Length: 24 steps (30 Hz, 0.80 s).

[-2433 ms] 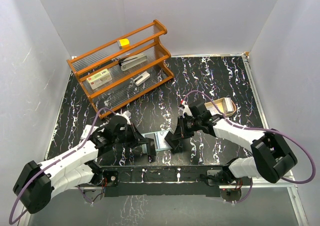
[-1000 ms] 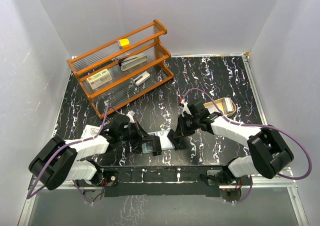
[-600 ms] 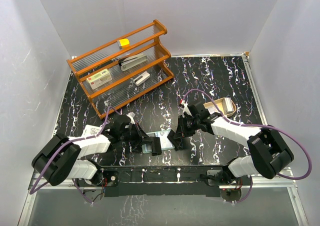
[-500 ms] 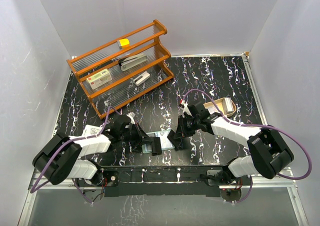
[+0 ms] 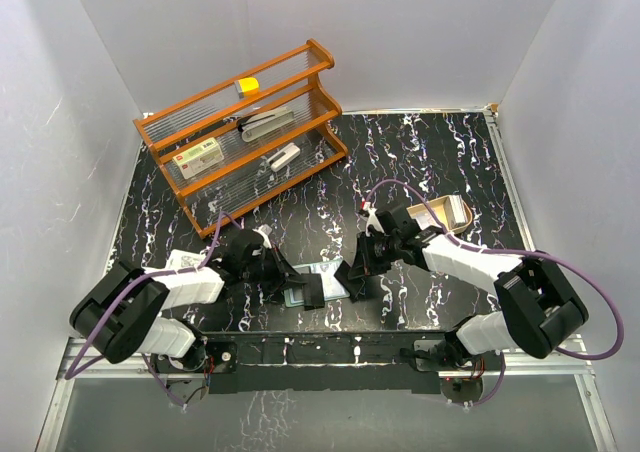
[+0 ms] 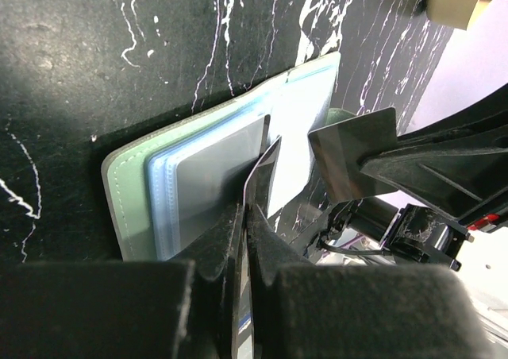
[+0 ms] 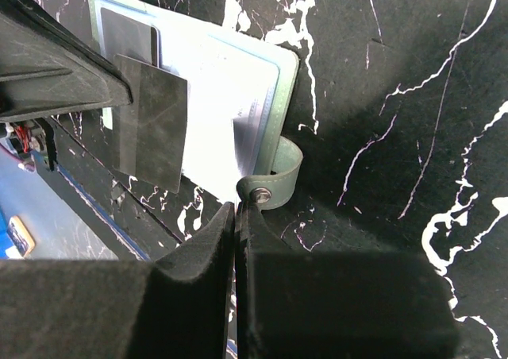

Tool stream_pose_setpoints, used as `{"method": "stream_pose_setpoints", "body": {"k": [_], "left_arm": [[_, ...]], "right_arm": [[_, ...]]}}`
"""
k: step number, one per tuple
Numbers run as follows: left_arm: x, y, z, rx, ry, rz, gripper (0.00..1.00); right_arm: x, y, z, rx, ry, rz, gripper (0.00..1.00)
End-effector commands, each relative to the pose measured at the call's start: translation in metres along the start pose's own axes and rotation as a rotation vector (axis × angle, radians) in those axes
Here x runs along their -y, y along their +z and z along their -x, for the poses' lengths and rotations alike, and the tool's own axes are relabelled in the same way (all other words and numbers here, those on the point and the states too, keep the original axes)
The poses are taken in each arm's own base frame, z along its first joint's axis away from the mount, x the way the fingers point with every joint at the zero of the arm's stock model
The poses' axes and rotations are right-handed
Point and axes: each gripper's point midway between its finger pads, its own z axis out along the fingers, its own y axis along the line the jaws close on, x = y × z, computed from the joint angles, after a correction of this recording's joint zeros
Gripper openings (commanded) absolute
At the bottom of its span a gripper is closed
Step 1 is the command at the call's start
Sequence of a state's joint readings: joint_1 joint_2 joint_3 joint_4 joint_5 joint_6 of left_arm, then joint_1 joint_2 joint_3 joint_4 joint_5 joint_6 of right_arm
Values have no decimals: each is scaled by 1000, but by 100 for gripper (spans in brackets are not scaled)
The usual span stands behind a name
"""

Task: Put the credit cards into the card holder
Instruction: Insert the credit card into the card holder.

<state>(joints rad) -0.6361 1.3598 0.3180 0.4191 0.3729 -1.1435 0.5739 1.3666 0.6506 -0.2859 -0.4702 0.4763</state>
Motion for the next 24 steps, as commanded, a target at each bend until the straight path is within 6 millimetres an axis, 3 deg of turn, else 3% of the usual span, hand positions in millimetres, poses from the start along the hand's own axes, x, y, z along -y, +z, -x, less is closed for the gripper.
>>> {"method": "stream_pose_setpoints", "body": {"k": [1, 24], "left_arm": [[3, 3, 13, 46, 34, 14, 0], [2, 11, 26, 103, 52, 14, 0]], "right_arm": [[-2, -4, 3, 30, -25, 14, 0], [0, -5, -5, 22, -21, 16, 0]]}}
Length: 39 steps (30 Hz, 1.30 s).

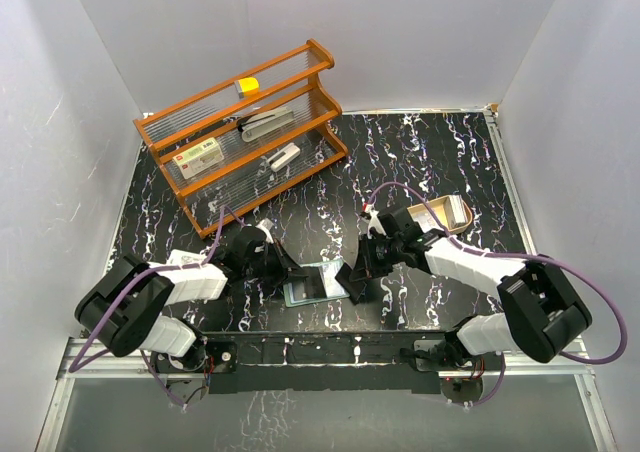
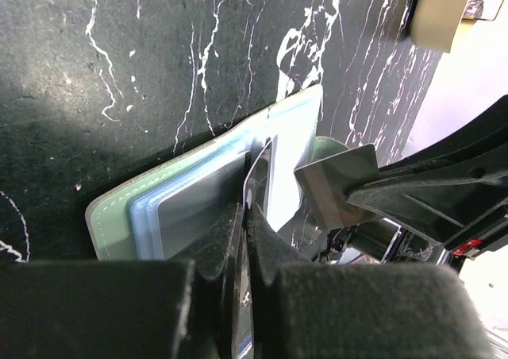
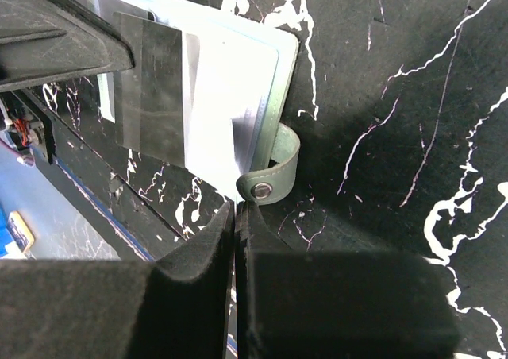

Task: Put the credit cards into the card holder
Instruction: Insert the credit card into the card holder.

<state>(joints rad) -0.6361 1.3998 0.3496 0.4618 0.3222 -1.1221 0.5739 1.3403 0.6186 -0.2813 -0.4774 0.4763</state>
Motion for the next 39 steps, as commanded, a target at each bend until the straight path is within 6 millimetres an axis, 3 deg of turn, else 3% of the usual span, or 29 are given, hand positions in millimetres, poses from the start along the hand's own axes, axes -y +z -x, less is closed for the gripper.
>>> {"method": "stream_pose_setpoints", "body": {"k": [1, 16, 21, 28, 39], "left_arm": [[-7, 4, 9, 40, 20, 23, 0], [-1, 15, 11, 32, 0, -9, 0], [6, 14, 10, 19, -11, -23, 0], [19, 0, 18, 38, 18, 17, 40], [15, -2, 10, -5, -14, 44, 51]], "right_arm": [[-2, -4, 3, 27, -19, 10, 0], [-2, -6, -3, 35, -5, 19, 0], [-16, -13, 8, 50, -11, 47, 0], [-30, -31, 34, 139, -25, 32, 0], [-9, -29, 43, 254, 17, -50, 0]]}}
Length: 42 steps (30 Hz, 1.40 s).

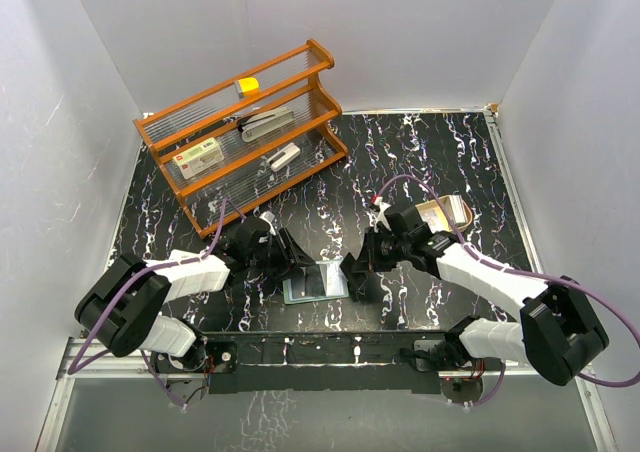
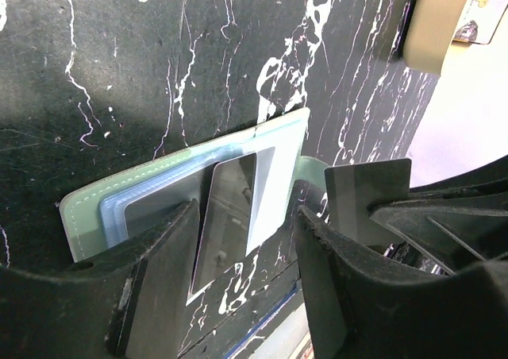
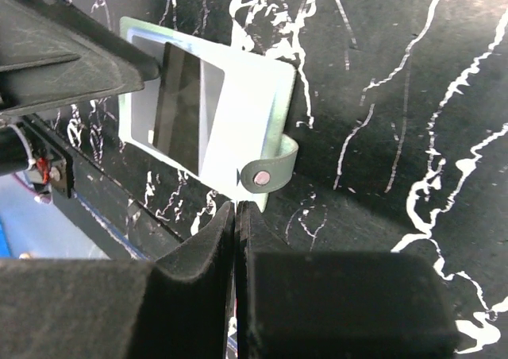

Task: Put the credit cards into the card holder
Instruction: Insert the credit card into the card holder.

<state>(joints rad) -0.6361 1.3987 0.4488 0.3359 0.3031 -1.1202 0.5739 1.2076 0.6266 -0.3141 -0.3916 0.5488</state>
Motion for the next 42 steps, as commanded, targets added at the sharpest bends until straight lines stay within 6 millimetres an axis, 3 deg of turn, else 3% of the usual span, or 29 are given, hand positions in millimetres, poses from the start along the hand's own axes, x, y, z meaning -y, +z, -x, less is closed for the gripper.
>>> {"method": "stream_pose_setpoints", "body": {"k": [1, 9, 17, 26, 42], "left_arm": [[-2, -3, -2, -15, -10, 18, 51], [-5, -5, -6, -13, -41, 7, 52], [-8, -4, -14, -27, -71, 7, 52], [5, 3, -16, -29, -79, -26, 51], [32, 20, -19, -53, -38, -62, 50]], "right_arm": [[4, -4, 25, 147, -8, -38, 0], [19, -7, 24, 177, -3, -101, 0], [30, 6, 7, 137, 7, -103, 0], [27, 19, -4, 115, 51, -31, 0], [29, 24, -10, 112, 57, -37, 0]]}}
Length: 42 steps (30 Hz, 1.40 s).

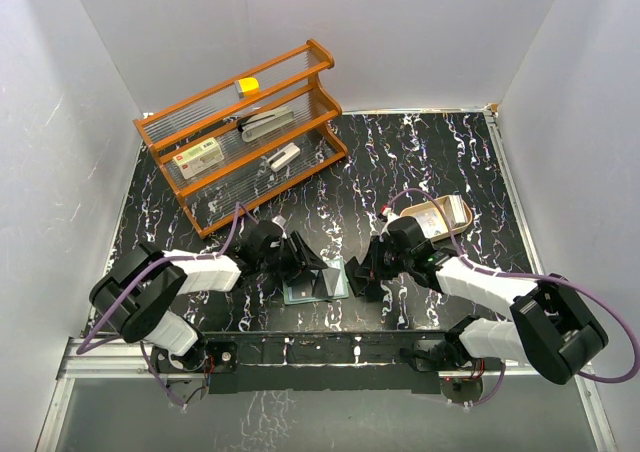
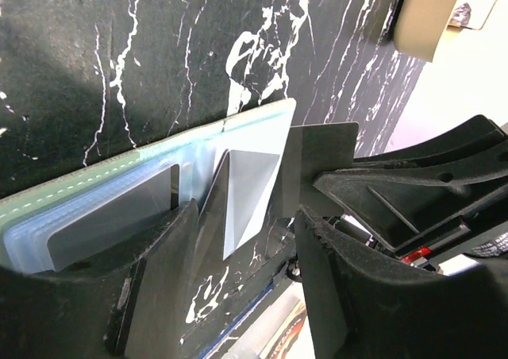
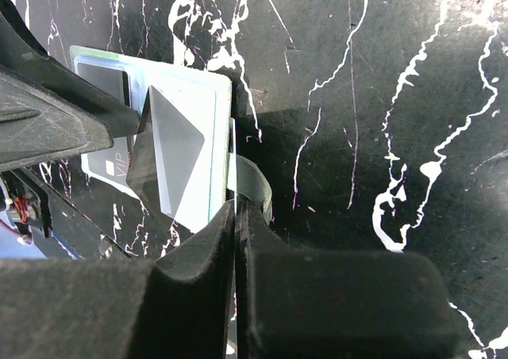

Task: Put the credit cards into the card holder
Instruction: Insert the credit card into the card holder.

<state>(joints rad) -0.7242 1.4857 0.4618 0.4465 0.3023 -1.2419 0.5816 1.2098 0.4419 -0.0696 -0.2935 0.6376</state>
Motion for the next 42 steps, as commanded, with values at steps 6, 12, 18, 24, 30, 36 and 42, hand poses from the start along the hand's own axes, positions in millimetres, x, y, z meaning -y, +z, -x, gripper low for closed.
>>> {"method": "stream_pose_setpoints", "body": {"k": [6, 12, 18, 24, 30, 36, 42], "left_arm": [[-5, -9, 2, 12, 42, 95, 50], [-13, -30, 0, 13, 87, 180, 50], [-15, -29, -6, -11, 79, 150, 50], [-23, -19, -11, -44, 65, 157, 50], [-25, -15, -15, -71, 52, 147, 49], [-27, -15, -17, -74, 44, 148, 49], [-31, -13, -18, -81, 36, 150, 48]], "right_arm": [[0, -4, 8, 8, -53, -36, 0], [0, -26, 14, -21, -93, -112, 0], [-41, -38, 18, -22, -52, 66, 0], [-48, -32, 12, -32, 16, 118, 0], [-36, -22, 3, -64, 33, 88, 0], [-27, -13, -12, -95, 55, 93, 0], [-24, -7, -22, -120, 76, 111, 0]]}}
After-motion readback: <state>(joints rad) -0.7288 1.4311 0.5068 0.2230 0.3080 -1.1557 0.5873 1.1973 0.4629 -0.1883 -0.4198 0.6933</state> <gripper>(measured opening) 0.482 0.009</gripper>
